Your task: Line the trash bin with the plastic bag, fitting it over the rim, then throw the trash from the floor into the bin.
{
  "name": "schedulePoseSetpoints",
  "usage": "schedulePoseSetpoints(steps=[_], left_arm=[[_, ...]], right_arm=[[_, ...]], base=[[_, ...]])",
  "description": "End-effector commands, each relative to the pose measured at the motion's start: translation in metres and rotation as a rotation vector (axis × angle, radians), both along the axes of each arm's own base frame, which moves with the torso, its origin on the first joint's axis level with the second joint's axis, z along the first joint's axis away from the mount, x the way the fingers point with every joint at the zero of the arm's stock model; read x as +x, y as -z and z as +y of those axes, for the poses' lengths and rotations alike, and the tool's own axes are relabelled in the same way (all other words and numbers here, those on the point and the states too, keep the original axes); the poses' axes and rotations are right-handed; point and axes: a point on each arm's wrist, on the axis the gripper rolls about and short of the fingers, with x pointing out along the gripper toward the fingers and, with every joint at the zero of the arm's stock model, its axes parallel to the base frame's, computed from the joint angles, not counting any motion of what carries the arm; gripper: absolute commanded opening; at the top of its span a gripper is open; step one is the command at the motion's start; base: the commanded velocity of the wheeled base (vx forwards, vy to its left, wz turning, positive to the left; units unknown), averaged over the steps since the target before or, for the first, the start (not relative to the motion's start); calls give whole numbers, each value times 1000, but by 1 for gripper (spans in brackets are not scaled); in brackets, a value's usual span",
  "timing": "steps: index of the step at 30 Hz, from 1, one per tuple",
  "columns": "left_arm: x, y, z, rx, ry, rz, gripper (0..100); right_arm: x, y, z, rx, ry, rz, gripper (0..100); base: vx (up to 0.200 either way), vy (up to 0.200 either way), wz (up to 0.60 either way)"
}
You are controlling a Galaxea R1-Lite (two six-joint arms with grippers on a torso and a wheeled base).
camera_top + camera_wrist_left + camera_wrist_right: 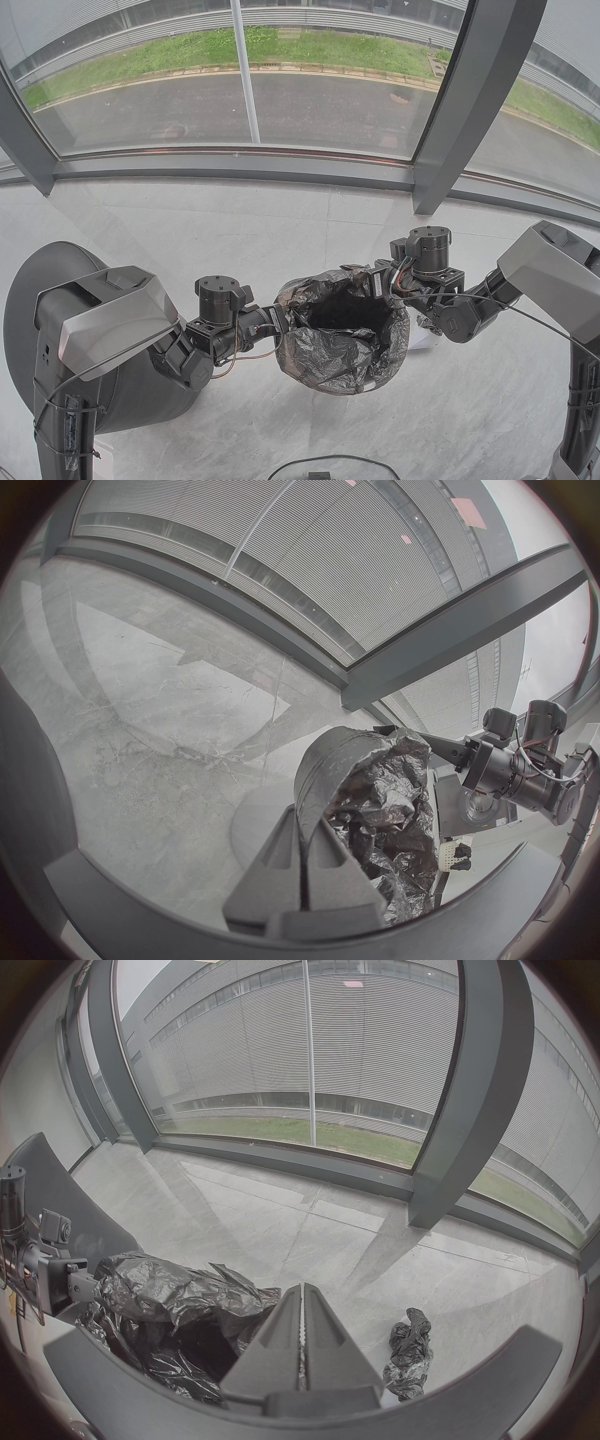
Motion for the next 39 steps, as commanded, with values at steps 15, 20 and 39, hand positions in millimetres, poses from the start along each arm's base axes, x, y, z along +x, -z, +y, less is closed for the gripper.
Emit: schedulePoseSetpoints(steps=[15,20,39], left_arm=[[-4,-4,-3,25,-9,36,100],[-8,-13,-5,18,-11,19,100],[-16,-10,-6,-13,-20,72,100]], right_arm=[[-1,-2,1,26,8,0,100],[-1,-4,1,28,10,-3,100],[-3,-13,-1,52,16,-16,100]], base=[[0,0,0],[0,0,0],[0,0,0]])
